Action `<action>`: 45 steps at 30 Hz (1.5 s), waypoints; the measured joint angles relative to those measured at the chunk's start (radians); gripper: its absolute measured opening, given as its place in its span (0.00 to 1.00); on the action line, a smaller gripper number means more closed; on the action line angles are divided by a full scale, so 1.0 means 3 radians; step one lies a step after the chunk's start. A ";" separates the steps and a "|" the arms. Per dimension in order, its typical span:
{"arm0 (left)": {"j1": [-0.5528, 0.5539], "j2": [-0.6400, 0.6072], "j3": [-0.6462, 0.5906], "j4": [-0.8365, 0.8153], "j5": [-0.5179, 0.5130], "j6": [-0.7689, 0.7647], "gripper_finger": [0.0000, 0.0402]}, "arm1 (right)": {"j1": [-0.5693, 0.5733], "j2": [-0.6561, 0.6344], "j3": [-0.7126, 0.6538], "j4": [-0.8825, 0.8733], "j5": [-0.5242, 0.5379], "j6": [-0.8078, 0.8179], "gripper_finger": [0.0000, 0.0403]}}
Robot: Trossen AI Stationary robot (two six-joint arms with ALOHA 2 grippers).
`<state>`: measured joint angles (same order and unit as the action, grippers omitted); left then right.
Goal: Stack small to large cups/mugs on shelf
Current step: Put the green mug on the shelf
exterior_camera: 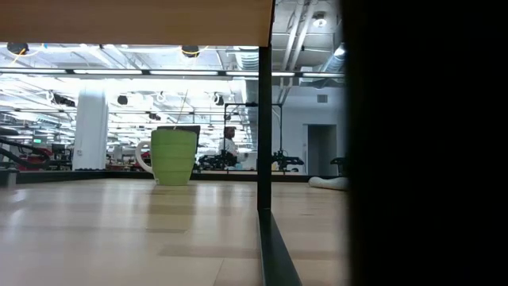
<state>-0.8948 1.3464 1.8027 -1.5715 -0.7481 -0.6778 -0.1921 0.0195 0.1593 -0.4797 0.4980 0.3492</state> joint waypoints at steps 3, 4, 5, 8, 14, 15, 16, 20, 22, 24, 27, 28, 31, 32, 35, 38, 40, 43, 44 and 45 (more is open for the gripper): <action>0.0199 -0.0072 0.0000 0.0001 -0.0225 0.0236 0.20 | 0.0000 0.0001 0.0000 0.0000 0.0000 -0.0002 0.54; 0.0285 -0.0096 0.0000 0.0000 -0.0237 0.0341 0.20 | 0.0000 0.0001 0.0000 0.0000 0.0000 -0.0002 0.54; 0.0377 -0.0120 -0.0001 0.0000 -0.0243 0.0433 0.20 | 0.0000 0.0001 0.0000 0.0000 0.0000 -0.0003 0.54; 0.0676 -0.0187 -0.0003 0.0000 -0.0274 0.0734 0.20 | 0.0000 0.0001 0.0000 0.0000 0.0001 -0.0094 0.54; 0.1387 -0.0329 -0.0004 0.0001 -0.0279 0.1083 0.20 | 0.0000 0.0000 0.0000 0.0000 0.0003 -0.0231 0.54; 0.1498 -0.0355 -0.0005 0.0000 -0.0277 0.1150 0.20 | 0.0000 0.0001 0.0000 0.0001 0.0003 -0.0232 0.54; 0.1606 -0.0384 -0.0005 0.0001 -0.0262 0.1216 0.20 | 0.0000 0.0000 0.0000 0.0000 0.0003 -0.0233 0.54; 0.2030 -0.0510 -0.0005 0.0001 -0.0266 0.1498 0.20 | 0.0000 0.0001 0.0000 0.0000 0.0003 -0.0321 0.54; 0.2236 -0.0568 -0.0005 0.0001 -0.0296 0.1566 0.20 | 0.0000 -0.0001 0.0000 0.0000 0.0004 -0.0402 0.54; 0.2421 -0.0618 -0.0005 0.0000 -0.0323 0.1562 0.20 | 0.0000 0.0000 0.0000 0.0001 0.0015 -0.0468 0.54; 0.2643 -0.0647 -0.0005 0.0000 -0.0346 0.1520 0.20 | 0.0000 0.0001 0.0000 0.0001 0.0053 -0.0491 0.54; 0.2707 -0.0651 -0.0005 0.0001 -0.0375 0.1533 0.20 | 0.0000 0.0001 0.0000 0.0002 0.0088 -0.0492 0.54; 0.2871 -0.0655 -0.0052 0.0001 -0.0503 0.1594 0.20 | 0.0000 0.0001 0.0000 0.0003 0.0174 -0.0493 0.54; 0.2922 -0.0654 -0.0082 0.0001 -0.0516 0.1601 0.20 | -0.0001 0.0000 0.0000 0.0003 0.0195 -0.0493 0.54; 0.3079 -0.0651 -0.0229 0.0013 -0.0512 0.1727 0.20 | 0.0000 0.0000 0.0000 0.0003 0.0208 -0.0493 0.54; 0.3213 -0.0648 -0.0429 0.0079 -0.0524 0.1742 0.20 | 0.0000 0.0000 0.0000 0.0003 0.0214 -0.0493 0.54; 0.3286 -0.0657 -0.0561 0.0172 -0.0535 0.1691 0.20 | 0.0000 0.0001 0.0000 0.0003 0.0229 -0.0493 0.54; 0.3327 -0.0751 -0.0756 0.0464 -0.0603 0.1668 0.20 | -0.0001 0.0000 0.0000 0.0003 0.0283 -0.0494 0.54; 0.3327 -0.0813 -0.0839 0.0640 -0.0612 0.1691 0.20 | 0.0000 0.0000 0.0000 0.0003 0.0283 -0.0493 0.54; 0.3327 -0.0881 -0.0930 0.0820 -0.0609 0.1754 0.20 | 0.0000 0.0000 0.0000 0.0004 0.0283 -0.0495 0.54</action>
<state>0.1032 1.0821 1.5236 -1.3256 -0.9309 -0.1516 -0.1921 0.0195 0.1593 -0.4786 0.5828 0.2008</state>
